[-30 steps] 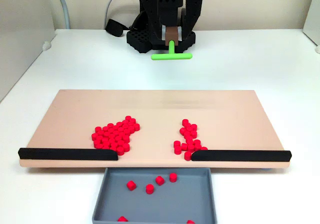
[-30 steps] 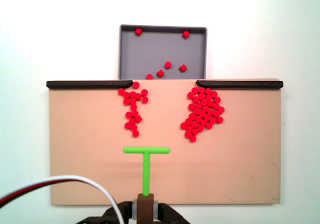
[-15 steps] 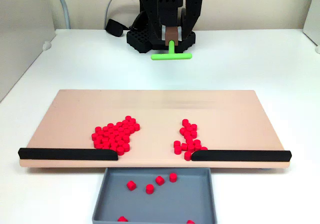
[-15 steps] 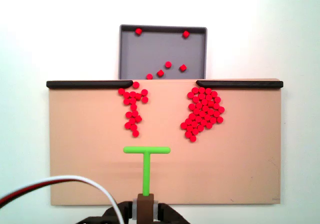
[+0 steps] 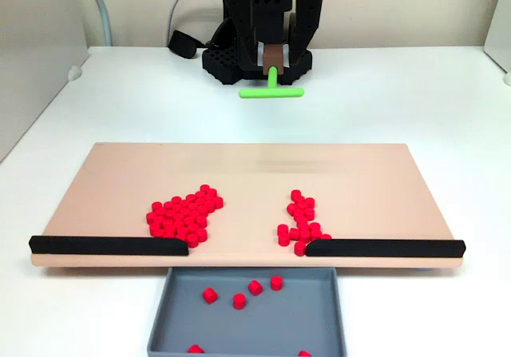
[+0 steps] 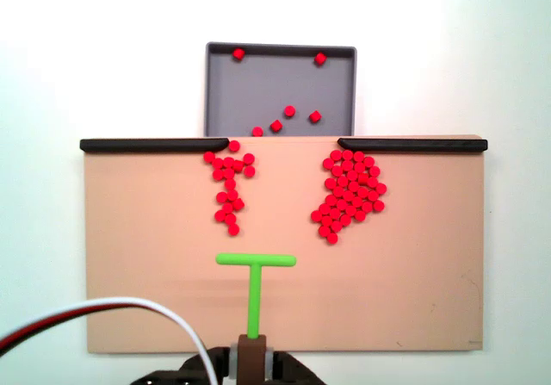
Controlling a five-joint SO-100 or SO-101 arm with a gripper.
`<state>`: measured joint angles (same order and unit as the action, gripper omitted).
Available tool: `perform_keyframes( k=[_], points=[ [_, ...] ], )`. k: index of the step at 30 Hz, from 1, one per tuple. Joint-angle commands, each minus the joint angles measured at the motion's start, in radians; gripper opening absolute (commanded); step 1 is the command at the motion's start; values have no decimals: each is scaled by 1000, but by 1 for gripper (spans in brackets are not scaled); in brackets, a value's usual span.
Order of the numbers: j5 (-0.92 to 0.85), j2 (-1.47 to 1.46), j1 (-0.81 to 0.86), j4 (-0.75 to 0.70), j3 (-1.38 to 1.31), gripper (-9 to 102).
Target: Gather the left side granules
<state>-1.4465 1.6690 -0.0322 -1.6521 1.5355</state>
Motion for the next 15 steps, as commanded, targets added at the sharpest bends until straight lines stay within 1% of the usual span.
perform_keyframes(
  k=[1, 4, 8, 10, 15],
  points=[
    [-14, 17, 3, -5, -18, 0],
    [-23, 31, 17, -5, -17, 0],
    [54, 49, 15, -5, -18, 0],
    [115, 54, 5, -5, -25, 0],
    [376, 48, -78, 9, -34, 0]
  ],
)
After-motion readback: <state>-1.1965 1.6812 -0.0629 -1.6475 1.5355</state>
